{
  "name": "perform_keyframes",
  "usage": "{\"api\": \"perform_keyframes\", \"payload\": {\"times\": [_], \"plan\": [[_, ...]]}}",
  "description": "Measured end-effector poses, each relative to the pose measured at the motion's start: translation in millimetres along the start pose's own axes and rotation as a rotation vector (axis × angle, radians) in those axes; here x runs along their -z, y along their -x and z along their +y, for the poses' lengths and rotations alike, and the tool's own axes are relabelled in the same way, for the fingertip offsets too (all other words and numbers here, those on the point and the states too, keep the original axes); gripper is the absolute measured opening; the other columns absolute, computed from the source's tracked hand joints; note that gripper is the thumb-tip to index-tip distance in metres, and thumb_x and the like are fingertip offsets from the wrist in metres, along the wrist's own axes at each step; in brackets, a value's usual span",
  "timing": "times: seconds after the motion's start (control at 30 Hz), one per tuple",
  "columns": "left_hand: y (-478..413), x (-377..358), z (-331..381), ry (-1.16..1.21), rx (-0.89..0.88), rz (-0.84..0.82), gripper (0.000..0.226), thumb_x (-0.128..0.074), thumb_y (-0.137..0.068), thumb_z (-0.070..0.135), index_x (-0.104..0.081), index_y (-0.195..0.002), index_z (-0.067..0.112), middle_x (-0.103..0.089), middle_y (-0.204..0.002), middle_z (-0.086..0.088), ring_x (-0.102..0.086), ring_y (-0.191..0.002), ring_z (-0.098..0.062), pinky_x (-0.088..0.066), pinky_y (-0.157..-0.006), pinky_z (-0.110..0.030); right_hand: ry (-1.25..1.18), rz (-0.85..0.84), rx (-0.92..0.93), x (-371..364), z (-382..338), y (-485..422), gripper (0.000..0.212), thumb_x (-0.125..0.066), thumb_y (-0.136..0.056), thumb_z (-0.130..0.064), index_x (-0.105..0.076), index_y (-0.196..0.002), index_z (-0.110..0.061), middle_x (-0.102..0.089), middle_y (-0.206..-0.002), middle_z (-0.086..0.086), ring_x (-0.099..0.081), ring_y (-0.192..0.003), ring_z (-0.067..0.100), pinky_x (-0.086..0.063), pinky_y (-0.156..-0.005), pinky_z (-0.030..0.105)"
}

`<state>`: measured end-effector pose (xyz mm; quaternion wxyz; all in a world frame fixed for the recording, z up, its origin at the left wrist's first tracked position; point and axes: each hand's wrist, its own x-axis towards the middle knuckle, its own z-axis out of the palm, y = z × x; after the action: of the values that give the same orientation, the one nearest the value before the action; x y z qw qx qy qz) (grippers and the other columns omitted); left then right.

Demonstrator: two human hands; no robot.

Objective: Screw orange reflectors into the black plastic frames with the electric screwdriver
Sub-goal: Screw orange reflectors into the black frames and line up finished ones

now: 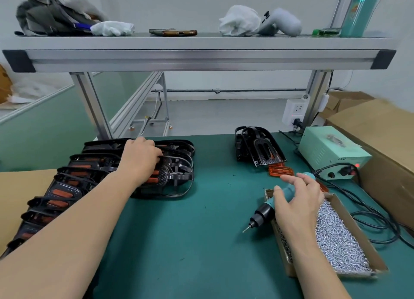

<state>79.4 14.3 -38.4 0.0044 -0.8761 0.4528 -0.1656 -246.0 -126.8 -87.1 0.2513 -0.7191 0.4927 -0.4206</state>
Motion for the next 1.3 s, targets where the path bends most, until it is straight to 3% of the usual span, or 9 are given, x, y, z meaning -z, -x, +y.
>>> {"api": "perform_keyframes", "payload": {"times": [0.17,0.3,0.4,0.53,0.63,0.77,0.87,1.07,1.3], "plan": [[-14,-9,8,0.085,0.074,-0.067,0.022,-0.060,-0.094,0.029,-0.073,-0.112,0.031,-0.063,-0.105,0.005,-0.054,-0.099,-0.021,-0.044,-0.080,-0.031,-0.010,0.031,0.042,5,-7,-4,0.023,-0.069,-0.088,-0.014,-0.068,-0.111,-0.017,-0.047,-0.130,0.006,-0.032,-0.127,0.023,-0.031,-0.111,0.045],[-16,-13,14,0.306,0.165,-0.187,0.022,-0.056,-0.088,0.017,-0.065,-0.107,0.010,-0.061,-0.093,-0.003,-0.063,-0.067,-0.024,-0.059,-0.054,-0.037,0.142,-0.065,0.162,12,-16,-20,0.017,-0.066,-0.090,-0.020,-0.071,-0.106,-0.025,-0.056,-0.120,0.000,-0.038,-0.122,0.024,-0.031,-0.105,0.039],[-20,-11,11,0.242,0.106,-0.234,0.037,-0.058,-0.088,0.003,-0.066,-0.121,0.017,-0.059,-0.103,-0.001,-0.064,-0.082,-0.025,-0.059,-0.067,-0.035,0.362,-0.275,0.176,5,-29,-53,0.028,-0.064,-0.091,-0.029,-0.068,-0.118,-0.025,-0.056,-0.127,0.004,-0.042,-0.122,0.030,-0.034,-0.104,0.041],[-17,-9,3,0.187,0.072,-0.203,0.066,-0.063,-0.079,-0.010,-0.059,-0.136,0.022,-0.056,-0.122,-0.005,-0.062,-0.106,-0.027,-0.052,-0.088,-0.034,0.603,-0.429,0.124,-27,-43,-104,0.068,-0.067,-0.086,-0.053,-0.047,-0.140,-0.017,-0.048,-0.138,0.013,-0.044,-0.126,0.037,-0.041,-0.103,0.046],[-13,-15,2,0.158,0.050,-0.193,0.062,-0.057,-0.081,-0.010,-0.059,-0.135,0.021,-0.052,-0.117,-0.006,-0.063,-0.100,-0.030,-0.054,-0.087,-0.040,0.726,-0.484,0.097,-53,-39,-127,0.093,-0.068,-0.081,-0.067,-0.034,-0.147,-0.012,-0.044,-0.143,0.017,-0.041,-0.132,0.037,-0.041,-0.104,0.046],[-4,-18,-2,0.138,0.026,-0.174,0.059,-0.052,-0.085,-0.005,-0.056,-0.139,0.020,-0.050,-0.124,-0.007,-0.063,-0.102,-0.032,-0.054,-0.088,-0.043,0.829,-0.463,0.117,-76,-28,-137,0.101,-0.068,-0.075,-0.074,-0.034,-0.146,-0.011,-0.048,-0.142,0.016,-0.043,-0.131,0.035,-0.041,-0.103,0.044],[1,-15,-3,0.132,0.038,-0.173,0.056,-0.052,-0.086,-0.002,-0.056,-0.138,0.019,-0.050,-0.124,-0.007,-0.061,-0.104,-0.030,-0.052,-0.090,-0.043,0.879,-0.430,0.120,-84,-26,-136,0.102,-0.072,-0.073,-0.071,-0.033,-0.145,-0.010,-0.050,-0.138,0.016,-0.045,-0.128,0.034,-0.043,-0.100,0.043],[9,-2,6,0.249,0.065,-0.094,0.042,-0.050,-0.094,0.003,-0.059,-0.134,0.015,-0.051,-0.128,-0.007,-0.057,-0.111,-0.028,-0.049,-0.093,-0.039,0.714,-0.420,0.035,-85,-26,-132,0.082,-0.076,-0.078,-0.028,-0.031,-0.143,-0.006,-0.044,-0.139,0.019,-0.038,-0.129,0.036,-0.048,-0.091,0.040],[24,27,50,0.770,0.172,0.051,0.036,-0.065,-0.091,0.014,-0.066,-0.126,0.016,-0.061,-0.117,-0.003,-0.063,-0.096,-0.014,-0.044,-0.094,-0.026,0.531,-0.379,0.078,-66,-41,-122,0.083,-0.077,-0.077,-0.037,-0.033,-0.142,-0.008,-0.046,-0.134,0.018,-0.038,-0.125,0.037,-0.044,-0.094,0.042]]}}
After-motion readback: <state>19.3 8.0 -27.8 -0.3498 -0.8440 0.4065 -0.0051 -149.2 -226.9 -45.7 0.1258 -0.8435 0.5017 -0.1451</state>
